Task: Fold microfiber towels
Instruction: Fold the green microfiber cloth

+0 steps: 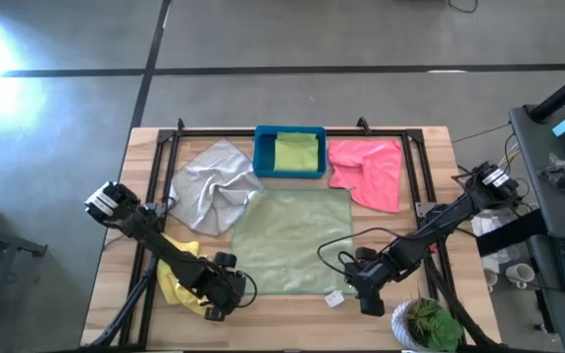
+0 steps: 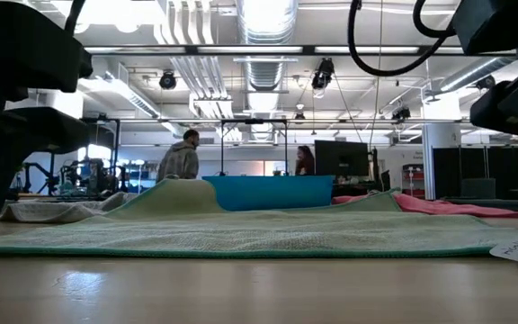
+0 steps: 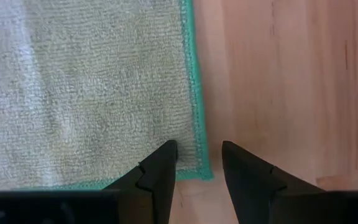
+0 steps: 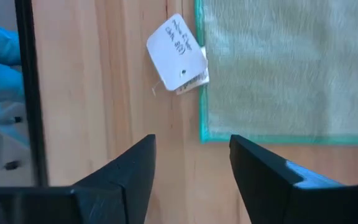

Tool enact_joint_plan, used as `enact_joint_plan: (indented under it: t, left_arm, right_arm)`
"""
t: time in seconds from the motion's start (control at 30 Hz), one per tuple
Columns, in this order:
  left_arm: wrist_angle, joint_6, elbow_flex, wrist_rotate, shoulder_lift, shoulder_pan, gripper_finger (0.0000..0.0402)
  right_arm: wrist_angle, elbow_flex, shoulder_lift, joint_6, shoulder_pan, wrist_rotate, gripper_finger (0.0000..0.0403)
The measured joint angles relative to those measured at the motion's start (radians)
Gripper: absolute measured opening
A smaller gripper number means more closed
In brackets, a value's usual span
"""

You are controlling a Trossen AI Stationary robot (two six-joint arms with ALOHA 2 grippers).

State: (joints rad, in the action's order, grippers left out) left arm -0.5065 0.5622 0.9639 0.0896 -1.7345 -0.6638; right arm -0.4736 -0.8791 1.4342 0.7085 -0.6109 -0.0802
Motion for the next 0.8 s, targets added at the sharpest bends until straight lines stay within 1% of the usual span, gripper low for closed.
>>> enact_joint_plan:
  t: [0.13, 0.2, 0.27, 0.4, 0.47, 0.57, 0.8]
  left_arm:
    - [-0.002, 0.072, 0.000, 0.022, -0.020, 0.001, 0.0117]
    - [-0.002, 0.093, 0.000, 0.034, -0.020, 0.000, 0.0107]
    - [-0.004, 0.095, 0.002, 0.055, -0.019, 0.001, 0.0087]
    - [-0.006, 0.093, 0.005, 0.083, -0.012, 0.003, 0.0026]
    - [-0.006, 0.090, 0.005, 0.085, -0.011, 0.004, 0.0007]
    - [-0.005, 0.090, 0.005, 0.085, -0.010, 0.003, 0.0009]
    - [-0.003, 0.087, 0.003, 0.082, -0.006, 0.004, 0.0002]
  right_arm:
    - [0.021, 0.000, 0.013, -0.075, 0.000, 0.025, 0.0194]
    - [0.032, 0.000, 0.024, -0.105, 0.000, 0.031, 0.0194]
    - [0.050, 0.000, 0.044, -0.133, 0.000, 0.030, 0.0194]
    - [0.062, 0.000, 0.092, -0.149, 0.000, 0.031, 0.0194]
    - [0.064, 0.000, 0.118, -0.149, 0.000, 0.030, 0.0194]
    - [0.065, 0.000, 0.155, -0.150, 0.000, 0.031, 0.0194]
    - [0.069, -0.004, 0.192, -0.132, 0.000, 0.049, 0.0191]
